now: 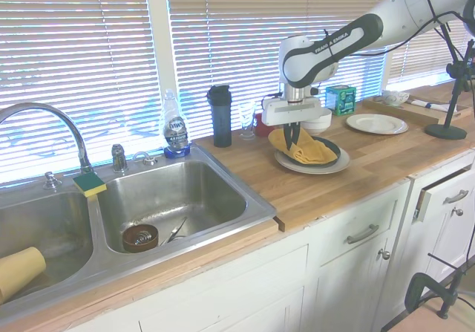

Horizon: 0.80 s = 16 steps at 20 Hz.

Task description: Wipe the blue plate in counterclockwise motion

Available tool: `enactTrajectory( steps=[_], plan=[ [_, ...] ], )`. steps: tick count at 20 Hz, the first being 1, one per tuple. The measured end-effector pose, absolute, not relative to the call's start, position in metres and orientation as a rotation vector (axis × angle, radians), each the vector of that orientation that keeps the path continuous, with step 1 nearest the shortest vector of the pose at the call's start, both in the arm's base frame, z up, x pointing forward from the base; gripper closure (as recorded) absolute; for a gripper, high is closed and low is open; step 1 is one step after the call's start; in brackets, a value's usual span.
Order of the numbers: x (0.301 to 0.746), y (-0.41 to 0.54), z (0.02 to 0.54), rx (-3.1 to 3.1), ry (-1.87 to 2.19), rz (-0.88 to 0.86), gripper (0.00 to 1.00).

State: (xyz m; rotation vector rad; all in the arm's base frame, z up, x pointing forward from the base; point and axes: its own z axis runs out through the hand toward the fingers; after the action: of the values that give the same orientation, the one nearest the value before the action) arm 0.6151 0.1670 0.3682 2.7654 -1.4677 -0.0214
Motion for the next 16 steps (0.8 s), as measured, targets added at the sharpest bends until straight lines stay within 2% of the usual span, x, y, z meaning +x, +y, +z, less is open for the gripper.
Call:
enactTrajectory(
  steps=[8,16],
  plan=[
    [0.552,0.147,0.357,2.786,-1.469,0.048,1.0],
    [0.554,0.086,0.347,2.781,-1.571,-0.019,1.0]
  ],
)
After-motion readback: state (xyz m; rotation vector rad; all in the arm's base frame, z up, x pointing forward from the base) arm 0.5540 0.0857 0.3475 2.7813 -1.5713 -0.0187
